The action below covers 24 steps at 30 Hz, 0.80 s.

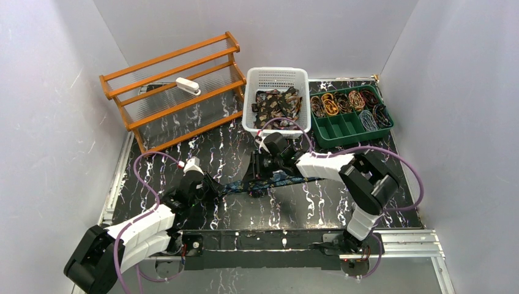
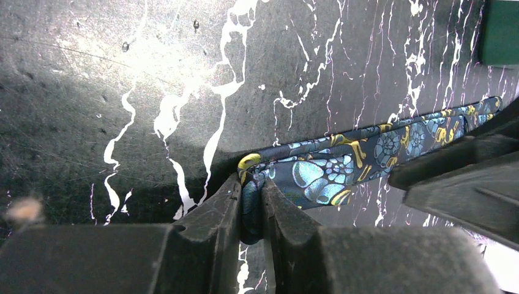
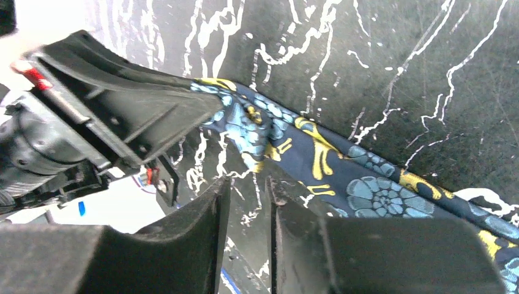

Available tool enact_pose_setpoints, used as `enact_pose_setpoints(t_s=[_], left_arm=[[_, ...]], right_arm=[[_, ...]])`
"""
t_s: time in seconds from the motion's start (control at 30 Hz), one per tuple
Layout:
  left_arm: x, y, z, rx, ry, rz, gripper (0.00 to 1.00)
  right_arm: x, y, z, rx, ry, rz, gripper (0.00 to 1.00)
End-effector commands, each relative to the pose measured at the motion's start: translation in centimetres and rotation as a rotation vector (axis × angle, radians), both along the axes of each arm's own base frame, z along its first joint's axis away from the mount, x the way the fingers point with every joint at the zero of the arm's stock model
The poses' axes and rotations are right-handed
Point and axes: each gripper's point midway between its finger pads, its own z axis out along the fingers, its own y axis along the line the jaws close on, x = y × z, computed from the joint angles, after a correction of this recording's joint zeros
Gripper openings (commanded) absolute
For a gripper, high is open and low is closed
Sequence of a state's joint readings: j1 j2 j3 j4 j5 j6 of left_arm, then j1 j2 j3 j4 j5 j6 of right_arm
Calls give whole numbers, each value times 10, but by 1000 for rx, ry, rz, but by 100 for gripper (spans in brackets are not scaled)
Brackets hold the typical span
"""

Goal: Roll the ties
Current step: Roll the tie at the center of the board.

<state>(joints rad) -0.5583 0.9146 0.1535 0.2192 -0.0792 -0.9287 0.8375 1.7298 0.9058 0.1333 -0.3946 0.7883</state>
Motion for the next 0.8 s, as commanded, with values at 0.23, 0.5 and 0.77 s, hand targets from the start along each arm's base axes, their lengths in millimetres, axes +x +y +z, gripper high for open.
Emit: enact_pose_setpoints(t_s=[0.23, 0.5, 0.77], left_arm=[[3, 4, -1, 34, -5, 1, 16], [3, 6, 3, 35, -11, 4, 17], [2, 6, 13, 24, -19, 8, 36]], right_arm=[[6, 30, 17, -14, -138, 80, 17], [6, 10, -38, -210, -103, 68, 16], [0, -6, -56, -274, -94, 71, 17]])
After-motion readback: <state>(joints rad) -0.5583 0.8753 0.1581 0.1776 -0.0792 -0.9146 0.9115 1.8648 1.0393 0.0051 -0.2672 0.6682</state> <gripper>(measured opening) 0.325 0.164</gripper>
